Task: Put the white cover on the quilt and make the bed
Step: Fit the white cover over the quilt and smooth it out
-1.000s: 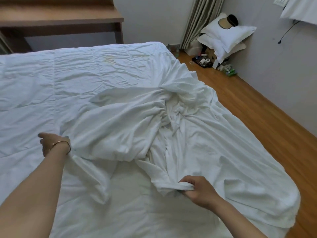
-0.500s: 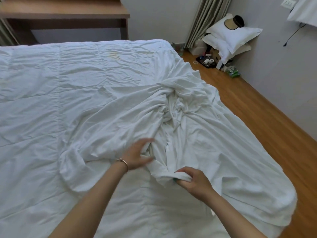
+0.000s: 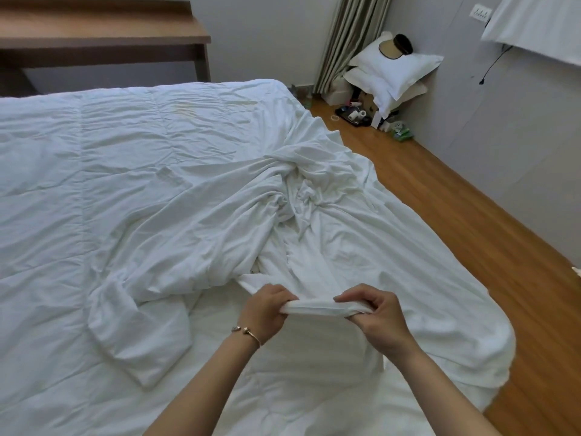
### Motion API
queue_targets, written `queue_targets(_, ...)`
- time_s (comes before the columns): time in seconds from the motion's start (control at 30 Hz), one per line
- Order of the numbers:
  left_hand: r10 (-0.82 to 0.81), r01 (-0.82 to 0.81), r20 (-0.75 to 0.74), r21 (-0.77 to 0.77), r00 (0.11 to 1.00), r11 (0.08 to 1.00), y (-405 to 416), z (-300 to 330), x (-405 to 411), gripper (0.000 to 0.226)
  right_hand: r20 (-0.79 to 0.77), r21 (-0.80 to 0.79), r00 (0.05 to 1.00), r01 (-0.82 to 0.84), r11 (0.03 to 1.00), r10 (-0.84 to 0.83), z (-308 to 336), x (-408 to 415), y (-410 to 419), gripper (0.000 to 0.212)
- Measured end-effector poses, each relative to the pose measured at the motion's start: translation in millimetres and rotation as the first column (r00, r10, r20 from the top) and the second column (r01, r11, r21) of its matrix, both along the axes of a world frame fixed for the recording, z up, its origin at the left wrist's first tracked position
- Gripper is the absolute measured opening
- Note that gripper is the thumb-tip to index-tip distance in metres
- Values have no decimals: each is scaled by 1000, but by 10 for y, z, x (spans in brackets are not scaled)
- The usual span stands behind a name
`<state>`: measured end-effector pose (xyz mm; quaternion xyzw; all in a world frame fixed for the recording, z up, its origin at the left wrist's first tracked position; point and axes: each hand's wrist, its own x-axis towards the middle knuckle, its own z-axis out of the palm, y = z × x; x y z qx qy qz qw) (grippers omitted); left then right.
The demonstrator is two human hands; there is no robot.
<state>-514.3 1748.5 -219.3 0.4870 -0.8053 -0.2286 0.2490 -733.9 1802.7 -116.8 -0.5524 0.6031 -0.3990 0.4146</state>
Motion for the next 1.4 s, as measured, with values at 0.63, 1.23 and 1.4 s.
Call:
queue_targets(0.63,-310,303,-37,-134,950,944,467,1264,634,30,-279,35,959,-33,999,41,65,-129,52,39)
queue_targets(1.23,294,-306,-145,-69,945,949,484,303,246,41,26,-164,880,-464,871,474,615,222,560,8)
queue_targets(1.4,508,-507,-176,55,843,860,432,725,332,32,-351,-39,923,-183,982,158,547,-410,319,22)
